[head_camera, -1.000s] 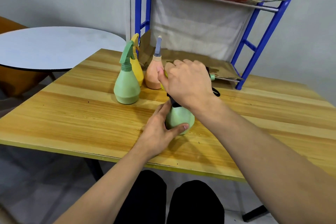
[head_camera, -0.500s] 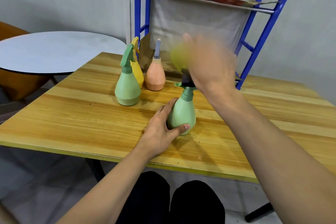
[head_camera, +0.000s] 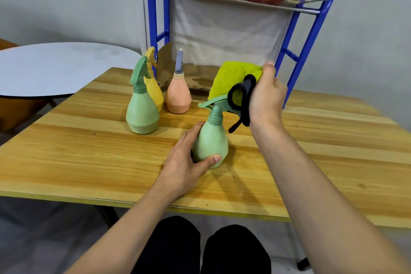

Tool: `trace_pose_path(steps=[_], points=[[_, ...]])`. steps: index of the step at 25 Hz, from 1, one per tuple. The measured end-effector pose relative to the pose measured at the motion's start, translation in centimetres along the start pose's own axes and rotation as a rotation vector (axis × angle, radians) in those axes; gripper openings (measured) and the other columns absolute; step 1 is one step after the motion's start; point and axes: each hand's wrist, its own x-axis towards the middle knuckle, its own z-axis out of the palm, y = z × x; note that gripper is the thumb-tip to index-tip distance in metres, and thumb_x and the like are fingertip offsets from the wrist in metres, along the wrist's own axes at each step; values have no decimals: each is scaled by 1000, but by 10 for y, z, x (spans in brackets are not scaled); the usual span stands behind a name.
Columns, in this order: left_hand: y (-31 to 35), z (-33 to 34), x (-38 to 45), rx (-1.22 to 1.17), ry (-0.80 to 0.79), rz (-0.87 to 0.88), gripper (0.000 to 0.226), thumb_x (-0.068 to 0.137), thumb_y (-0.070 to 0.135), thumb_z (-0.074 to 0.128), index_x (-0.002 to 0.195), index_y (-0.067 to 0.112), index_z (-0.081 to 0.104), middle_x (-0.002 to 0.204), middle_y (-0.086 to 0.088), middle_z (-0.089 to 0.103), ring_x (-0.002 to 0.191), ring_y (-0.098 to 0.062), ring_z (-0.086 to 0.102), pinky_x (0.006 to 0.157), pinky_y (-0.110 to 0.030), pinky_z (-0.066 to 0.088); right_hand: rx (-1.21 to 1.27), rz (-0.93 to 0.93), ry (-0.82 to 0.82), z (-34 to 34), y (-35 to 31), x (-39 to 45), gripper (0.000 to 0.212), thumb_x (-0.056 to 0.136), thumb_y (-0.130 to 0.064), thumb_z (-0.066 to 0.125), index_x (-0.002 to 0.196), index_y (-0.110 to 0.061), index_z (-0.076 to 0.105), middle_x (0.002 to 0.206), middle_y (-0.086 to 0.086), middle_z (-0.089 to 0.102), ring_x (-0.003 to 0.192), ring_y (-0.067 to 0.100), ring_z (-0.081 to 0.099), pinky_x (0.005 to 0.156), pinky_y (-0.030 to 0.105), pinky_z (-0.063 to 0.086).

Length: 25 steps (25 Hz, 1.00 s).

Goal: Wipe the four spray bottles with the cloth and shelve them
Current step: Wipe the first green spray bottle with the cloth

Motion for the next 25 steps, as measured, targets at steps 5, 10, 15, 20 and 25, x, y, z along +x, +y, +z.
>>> trace_pose_path(steps=[5, 10, 15, 20, 25], points=[[-2, -2, 1, 6, 3, 4, 88, 77, 58, 77, 153, 45, 34, 150, 21, 47, 140, -1, 44, 115, -42, 44, -2, -91, 86, 9, -1, -19, 57, 105, -33, 40, 49, -24, 36, 56, -8, 39, 61, 20, 38, 69, 37, 34], [2, -2, 0, 0, -3, 10, 86, 76, 59, 76, 151, 48, 35, 150, 21, 46, 141, -4, 44, 116, -44, 44, 270, 321, 122, 10, 5, -2, 37, 98, -25, 49, 62, -19, 50, 63, -3, 52, 67, 22, 49, 74, 39, 45], [1, -4, 0, 19, 5, -10, 89, 76, 60, 76, 153, 50, 31, 148, 24, 45, 141, 0, 42, 116, -44, 44, 149, 258, 126, -2, 27, -3, 50, 100, -41, 43, 58, -15, 52, 63, -4, 57, 75, 26, 56, 75, 37, 46], [0, -1, -1, 32, 11, 3, 87, 78, 58, 76, 152, 50, 32, 146, 25, 46, 139, 1, 43, 115, -43, 44, -140, 55, 56, -5, 28, -21, 60, 106, -39, 37, 54, -11, 49, 63, 5, 57, 67, 29, 52, 65, 35, 29], [1, -5, 0, -12, 12, -25, 88, 77, 62, 76, 152, 50, 32, 149, 22, 47, 139, -3, 45, 114, -43, 45, -669, -407, 52, -14, 19, -13, 61, 108, -40, 25, 84, -6, 69, 78, 19, 67, 71, 38, 56, 59, 34, 30]])
